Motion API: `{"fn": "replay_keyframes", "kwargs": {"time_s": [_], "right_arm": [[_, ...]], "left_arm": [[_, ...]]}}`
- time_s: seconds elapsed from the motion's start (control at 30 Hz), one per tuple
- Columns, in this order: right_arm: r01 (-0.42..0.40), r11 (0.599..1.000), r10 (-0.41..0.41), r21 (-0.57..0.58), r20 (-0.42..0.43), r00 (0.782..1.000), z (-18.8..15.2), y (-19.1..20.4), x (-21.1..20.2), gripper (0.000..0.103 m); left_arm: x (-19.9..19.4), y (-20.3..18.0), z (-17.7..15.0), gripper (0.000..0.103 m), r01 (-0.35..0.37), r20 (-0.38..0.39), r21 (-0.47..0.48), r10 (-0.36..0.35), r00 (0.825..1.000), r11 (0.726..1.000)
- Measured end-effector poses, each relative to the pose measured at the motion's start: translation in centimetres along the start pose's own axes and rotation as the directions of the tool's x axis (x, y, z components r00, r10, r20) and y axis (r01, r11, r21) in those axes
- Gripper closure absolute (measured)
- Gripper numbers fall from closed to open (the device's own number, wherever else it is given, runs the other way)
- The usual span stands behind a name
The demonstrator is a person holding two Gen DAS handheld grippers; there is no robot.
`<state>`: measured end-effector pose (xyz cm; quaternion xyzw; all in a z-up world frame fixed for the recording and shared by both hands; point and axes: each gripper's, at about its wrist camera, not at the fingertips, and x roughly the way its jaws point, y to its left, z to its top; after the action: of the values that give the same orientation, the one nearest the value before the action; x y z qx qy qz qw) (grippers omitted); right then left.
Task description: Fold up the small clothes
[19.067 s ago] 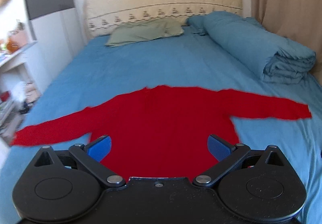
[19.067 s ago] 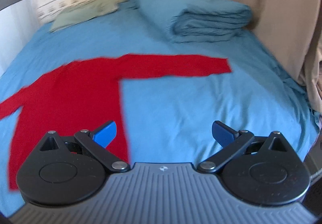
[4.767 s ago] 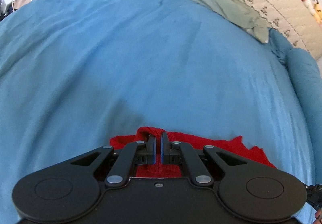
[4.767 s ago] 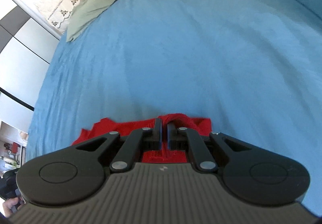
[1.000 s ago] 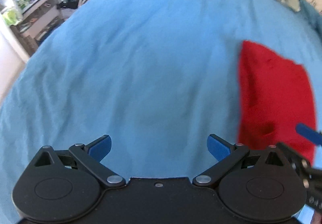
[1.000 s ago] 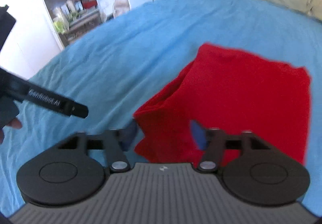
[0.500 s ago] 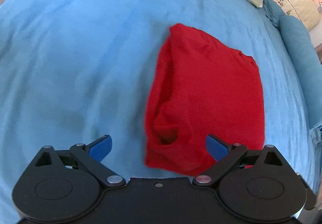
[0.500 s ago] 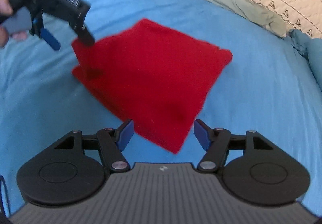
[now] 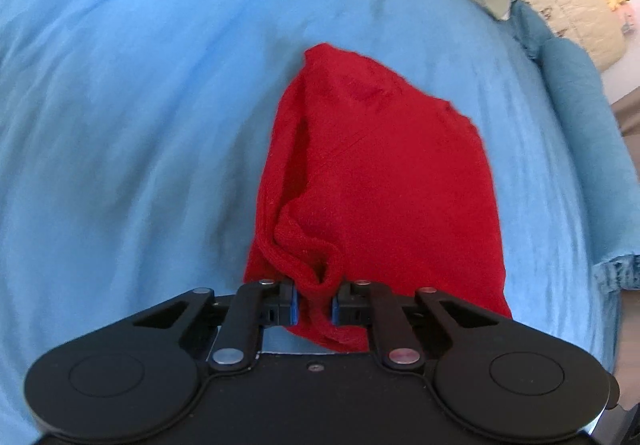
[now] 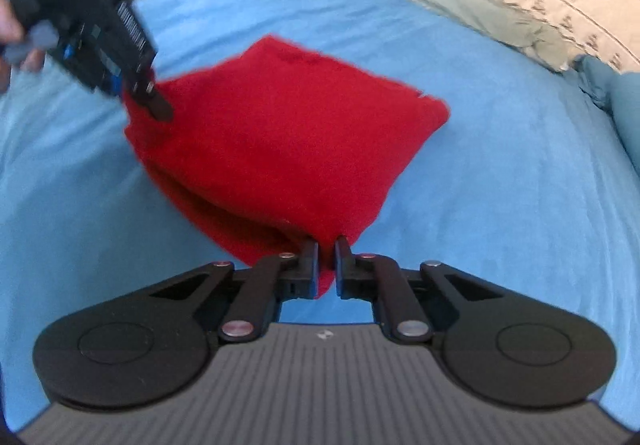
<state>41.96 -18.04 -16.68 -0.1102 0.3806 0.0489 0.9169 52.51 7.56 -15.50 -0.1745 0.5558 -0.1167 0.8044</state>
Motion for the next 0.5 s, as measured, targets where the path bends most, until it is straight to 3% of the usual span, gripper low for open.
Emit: {"fn": "replay_keyframes", "kwargs": {"time_s": [0.1,0.2,0.3,0.4,0.47,0.5], "right_arm": [[0.001,1.0,-0.002,0.026,0.026,1.0,-0.4,-0.9,-1.3,0.082],[-0.018,1.0,0.019,0.015,-0.029,0.999,-2.2,-1.0,-0.3,0.084],[-0.033,0.999,0.031,-0.022,-0.088,0.996,-4.1,-0.6,0.9,0.086],[-0.064,0.998,0.067,0.027,-0.106,0.992,-4.4,-1.6,0.8,0.086],[-0.078,0.995,0.085,0.061,-0.124,0.989,-4.1,-2.4,0.6,0.081],[-0.073,0.993,0.084,0.09,-0.121,0.989,-3.9,-2.9,0.1,0.073]], "left_arm": [[1.4,0.8,-0.8,0.087,-0.015,-0.016,0.027,0.016,1.0,1.0],[3.3,2.1,-1.5,0.078,-0.022,-0.022,0.028,0.023,1.0,0.999],[2.9,3.3,-1.7,0.074,0.029,-0.007,-0.011,-0.029,1.0,1.0],[1.4,3.8,-2.2,0.068,0.024,0.001,-0.015,-0.024,1.0,1.0],[0.2,2.8,-2.2,0.049,-0.055,0.011,0.038,0.055,0.998,0.998],[-0.5,1.9,-2.2,0.028,-0.138,0.034,0.078,0.136,0.99,0.987]]}}
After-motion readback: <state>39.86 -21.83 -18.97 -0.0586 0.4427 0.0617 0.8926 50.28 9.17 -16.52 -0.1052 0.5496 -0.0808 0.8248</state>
